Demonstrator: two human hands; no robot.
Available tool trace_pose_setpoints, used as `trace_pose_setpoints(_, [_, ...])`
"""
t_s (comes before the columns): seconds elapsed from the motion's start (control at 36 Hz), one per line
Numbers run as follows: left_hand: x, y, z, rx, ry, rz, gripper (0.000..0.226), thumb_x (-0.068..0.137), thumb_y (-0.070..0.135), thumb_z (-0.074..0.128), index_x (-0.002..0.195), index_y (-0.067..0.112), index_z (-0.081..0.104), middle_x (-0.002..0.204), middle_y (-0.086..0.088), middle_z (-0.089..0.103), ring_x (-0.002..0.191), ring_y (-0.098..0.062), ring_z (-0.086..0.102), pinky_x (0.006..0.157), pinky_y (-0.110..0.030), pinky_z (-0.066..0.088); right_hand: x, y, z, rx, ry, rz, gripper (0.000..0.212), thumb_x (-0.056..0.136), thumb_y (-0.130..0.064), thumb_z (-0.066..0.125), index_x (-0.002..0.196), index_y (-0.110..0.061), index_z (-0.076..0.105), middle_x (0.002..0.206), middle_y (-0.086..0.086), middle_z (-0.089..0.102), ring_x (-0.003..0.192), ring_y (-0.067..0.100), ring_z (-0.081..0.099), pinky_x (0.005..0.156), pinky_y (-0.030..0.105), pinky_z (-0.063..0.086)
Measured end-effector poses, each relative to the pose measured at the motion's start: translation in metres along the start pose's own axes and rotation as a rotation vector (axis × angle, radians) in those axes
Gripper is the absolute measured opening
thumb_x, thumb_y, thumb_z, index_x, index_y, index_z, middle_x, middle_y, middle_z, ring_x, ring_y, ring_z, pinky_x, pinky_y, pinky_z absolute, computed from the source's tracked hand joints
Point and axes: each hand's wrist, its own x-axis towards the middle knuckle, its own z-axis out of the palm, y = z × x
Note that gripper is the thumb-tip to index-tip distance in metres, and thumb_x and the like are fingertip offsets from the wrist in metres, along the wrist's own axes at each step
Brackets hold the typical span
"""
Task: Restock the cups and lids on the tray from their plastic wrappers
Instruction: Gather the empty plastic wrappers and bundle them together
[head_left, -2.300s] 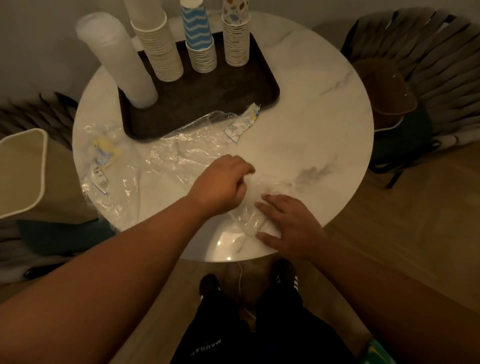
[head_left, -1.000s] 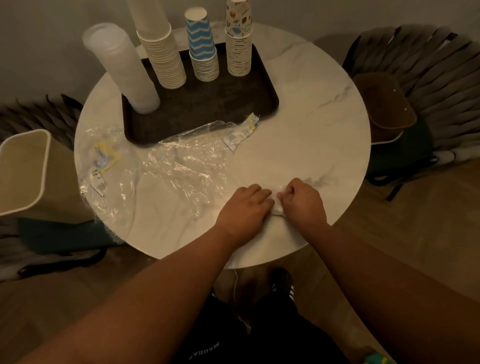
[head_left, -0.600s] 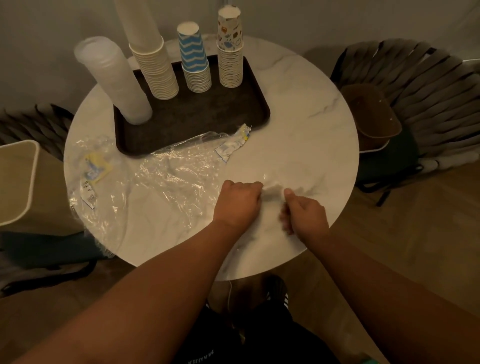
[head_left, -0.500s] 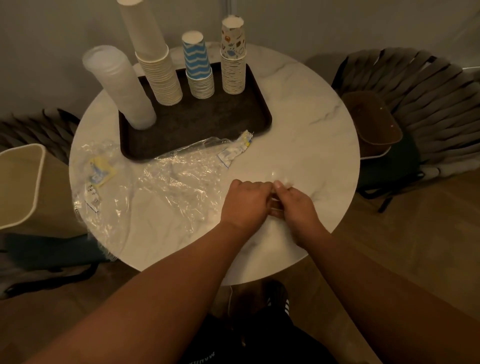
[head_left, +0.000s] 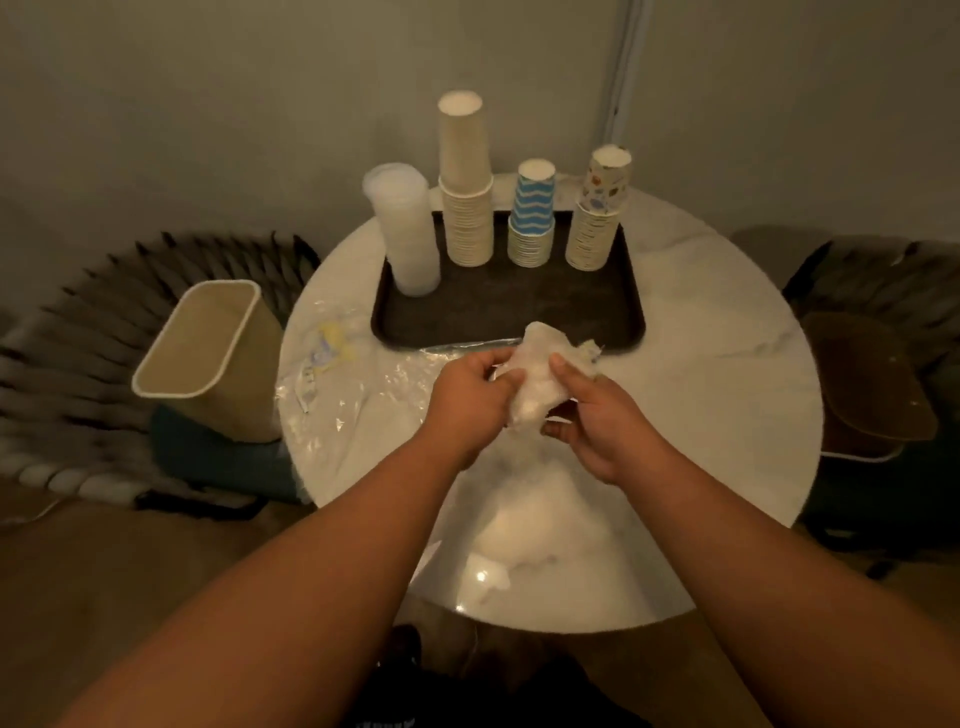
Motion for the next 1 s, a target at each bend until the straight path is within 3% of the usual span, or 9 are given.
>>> trace_pose_setpoints(0.11, [0.004,0.002,-0.057,0.065,0.045,0.003,0.027,0.096,0.016,0.06,0.121,0.025,0.067,0.112,0.002,0.07,0.096,-0.014,0.068,0.089,-0.039,0.058,0.015,-0.014,0.042,-0.125,-0.155,0.019,0.008,0.096,-0.021,0.058,0.103,-0.019,0.061,0.09,0.004,0.07,0.076,0.015,0.068,0.06,0.027,0.053])
trace_pose_setpoints(0.25, [0.013,-0.004,-0.122,-0.12,0.263,-0.033,0.023,0.096,0.032,0.06,0.119,0.029,0.063,0.116,0.001,0.067,0.101,-0.02,0.066,0.088,-0.045,0.058,0.038,-0.023,0.122,-0.178,-0.165,-0.08,0.008,0.098,-0.017,0.056,0.103,-0.017,0.063,0.103,0.008,0.07,0.089,0.02,0.07,0.072,0.032,0.059])
trace_pose_setpoints(0.39, [0.036,-0.015,-0.198,-0.416,0.144,-0.343,0.049,0.091,0.065,0.05,0.119,0.027,0.059,0.108,-0.005,0.068,0.091,-0.026,0.071,0.077,-0.042,0.06,0.071,-0.021,0.22,-0.11,-0.194,-0.188,0.014,0.097,-0.016,0.057,0.11,-0.014,0.063,0.106,0.006,0.072,0.094,0.019,0.072,0.078,0.032,0.059])
trace_pose_setpoints(0.53, [0.089,-0.047,-0.298,-0.709,0.293,-0.22,0.03,0.098,0.027,0.057,0.123,0.011,0.059,0.106,-0.008,0.072,0.089,-0.02,0.071,0.071,-0.032,0.057,0.124,0.001,0.319,-0.229,-0.227,-0.179,0.012,0.098,-0.013,0.056,0.108,-0.013,0.062,0.112,0.011,0.068,0.102,0.025,0.069,0.087,0.041,0.059])
trace_pose_setpoints(0.64, [0.127,-0.07,-0.367,-0.453,0.379,-0.15,0.021,0.095,0.016,0.062,0.116,0.013,0.063,0.108,-0.009,0.071,0.099,-0.025,0.07,0.091,-0.046,0.056,0.162,0.02,0.39,-0.335,-0.254,-0.119,0.02,0.097,-0.014,0.058,0.117,-0.015,0.058,0.114,0.007,0.066,0.102,0.023,0.067,0.082,0.037,0.06])
trace_pose_setpoints(0.72, [0.151,-0.091,-0.414,-0.285,0.433,-0.145,0.016,0.091,0.014,0.066,0.106,0.02,0.066,0.101,-0.007,0.072,0.095,-0.024,0.07,0.088,-0.048,0.057,0.192,0.032,0.431,-0.45,-0.296,-0.086,0.023,0.096,-0.017,0.061,0.118,-0.015,0.061,0.109,0.004,0.069,0.098,0.021,0.067,0.079,0.036,0.06])
trace_pose_setpoints(0.81, [0.174,-0.118,-0.452,0.0,0.523,-0.185,0.022,0.09,0.017,0.067,0.111,0.015,0.067,0.095,-0.002,0.068,0.091,-0.023,0.067,0.079,-0.037,0.054,0.232,0.047,0.451,-0.591,-0.197,-0.133,0.012,0.092,-0.026,0.066,0.103,-0.021,0.066,0.102,0.003,0.069,0.095,0.022,0.066,0.082,0.039,0.056])
trace_pose_setpoints(0.92, [0.2,-0.158,-0.455,0.326,0.467,-0.332,0.014,0.088,0.015,0.062,0.1,0.01,0.064,0.091,-0.007,0.061,0.082,-0.023,0.057,0.07,-0.031,0.043,0.269,0.067,0.454,-0.736,-0.057,-0.13,0.039,0.095,-0.035,0.06,0.132,-0.023,0.053,0.129,0.001,0.059,0.118,0.022,0.056,0.098,0.035,0.045])
trace_pose_setpoints(1.0, [0.221,-0.185,-0.437,0.469,0.352,-0.389,0.007,0.093,0.017,0.056,0.097,0.012,0.059,0.101,-0.01,0.06,0.089,-0.022,0.056,0.077,-0.03,0.041,0.282,0.09,0.453,-0.893,-0.101,-0.064,0.059,0.097,-0.037,0.056,0.15,-0.023,0.033,0.151,0.005,0.042,0.135,0.027,0.043,0.109,0.042,0.038])
